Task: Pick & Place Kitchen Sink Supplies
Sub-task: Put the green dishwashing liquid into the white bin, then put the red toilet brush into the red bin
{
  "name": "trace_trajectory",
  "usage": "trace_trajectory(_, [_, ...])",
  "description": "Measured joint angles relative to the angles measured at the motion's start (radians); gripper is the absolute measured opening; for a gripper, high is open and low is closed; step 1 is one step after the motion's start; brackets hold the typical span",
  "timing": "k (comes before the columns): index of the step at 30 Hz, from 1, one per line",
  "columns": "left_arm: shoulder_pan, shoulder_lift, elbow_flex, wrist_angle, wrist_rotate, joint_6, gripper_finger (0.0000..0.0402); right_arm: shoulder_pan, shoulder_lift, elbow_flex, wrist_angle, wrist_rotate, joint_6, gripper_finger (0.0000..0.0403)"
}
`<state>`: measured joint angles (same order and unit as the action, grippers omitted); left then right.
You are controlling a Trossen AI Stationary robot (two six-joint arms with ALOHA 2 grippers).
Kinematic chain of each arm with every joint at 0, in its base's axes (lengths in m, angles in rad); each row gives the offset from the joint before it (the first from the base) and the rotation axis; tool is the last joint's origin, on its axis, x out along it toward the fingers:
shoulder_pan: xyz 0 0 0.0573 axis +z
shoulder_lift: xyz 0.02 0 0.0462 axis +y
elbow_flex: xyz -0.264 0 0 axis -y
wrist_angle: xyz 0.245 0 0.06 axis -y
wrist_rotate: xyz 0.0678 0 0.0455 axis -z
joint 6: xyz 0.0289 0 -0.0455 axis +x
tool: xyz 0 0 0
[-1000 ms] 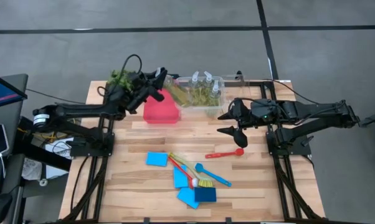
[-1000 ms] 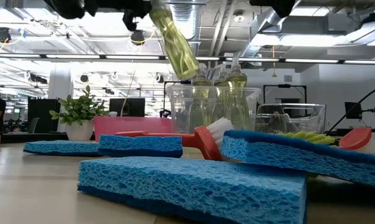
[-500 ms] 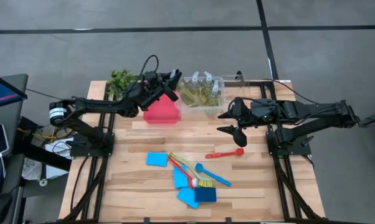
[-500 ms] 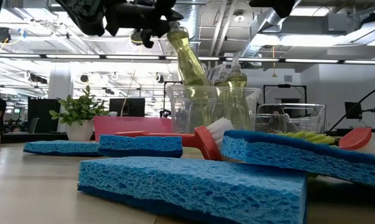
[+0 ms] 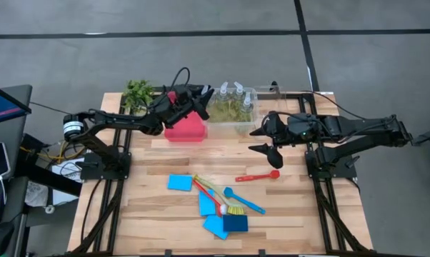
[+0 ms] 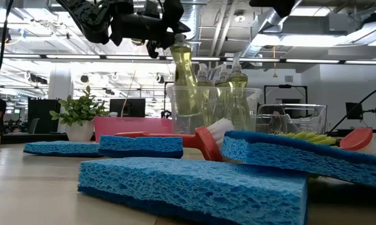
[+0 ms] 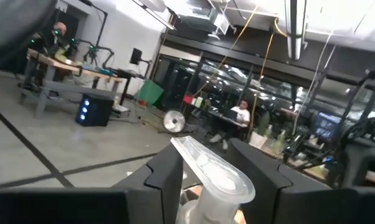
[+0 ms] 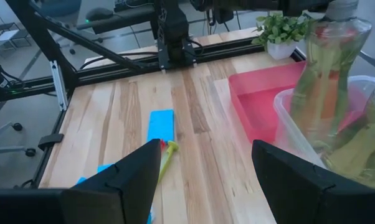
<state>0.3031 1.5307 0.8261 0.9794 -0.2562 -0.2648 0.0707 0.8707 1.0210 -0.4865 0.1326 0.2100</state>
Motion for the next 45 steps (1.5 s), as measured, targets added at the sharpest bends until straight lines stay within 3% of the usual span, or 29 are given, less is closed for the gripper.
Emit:
trace_trajectory(11, [0.006,0.000,0.000,-0.015,-0.003,-0.058,0.0129,-0.002,0.000,0.000,0.001,0.038,-0.010,0.0245])
trace_trajectory(17, [0.006,-0.001,0.000,-0.071,0.048,-0.131,0.0130,-0.002,0.000,0.000,0.001,0.057,-0.010,0.0245])
trace_trajectory(45, [-0.001,-0.003,0.001,-0.100,0.064,-0.133,0.0129,-0.001,0.001,0.000,0.000,0.056,-0.007,0.0245])
